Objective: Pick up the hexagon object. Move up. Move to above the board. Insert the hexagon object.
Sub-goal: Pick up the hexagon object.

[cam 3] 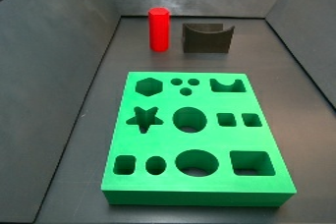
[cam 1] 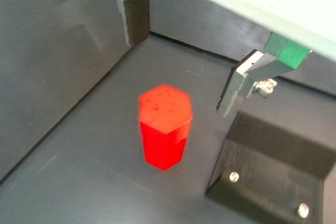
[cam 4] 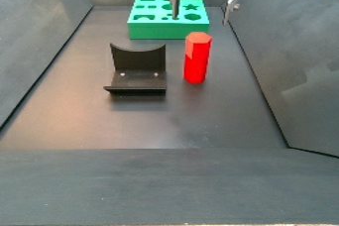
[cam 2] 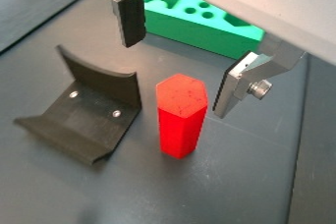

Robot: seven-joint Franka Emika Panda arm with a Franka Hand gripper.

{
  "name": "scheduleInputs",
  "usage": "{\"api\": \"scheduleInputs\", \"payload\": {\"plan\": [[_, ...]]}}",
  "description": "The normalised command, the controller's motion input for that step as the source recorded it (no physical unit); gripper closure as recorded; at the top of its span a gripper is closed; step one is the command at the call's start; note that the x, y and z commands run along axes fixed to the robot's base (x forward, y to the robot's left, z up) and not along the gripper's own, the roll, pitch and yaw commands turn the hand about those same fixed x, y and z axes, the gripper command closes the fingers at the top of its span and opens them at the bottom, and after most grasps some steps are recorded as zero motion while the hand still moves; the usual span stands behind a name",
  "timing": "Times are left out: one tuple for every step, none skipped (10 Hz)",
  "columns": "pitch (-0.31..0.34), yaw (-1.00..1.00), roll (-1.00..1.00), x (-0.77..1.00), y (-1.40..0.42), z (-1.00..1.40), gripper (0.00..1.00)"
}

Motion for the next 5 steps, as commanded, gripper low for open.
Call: {"api": "scheduleInputs", "payload": {"plan": [[-0.086, -0.25, 0.00, 0.00, 0.00, -0.03, 0.00], [0.000, 0.00, 0.00, 0.01, -0.01, -0.05, 0.00], [-0.141, -0.07, 0.00, 0.02, -0.10, -0.49, 0.00], [-0.169, -0.11, 0.00, 0.00, -0.08, -0.47, 0.00], [-0.130, -0.11, 0.00, 0.00, -0.06, -0.38, 0.00]]}}
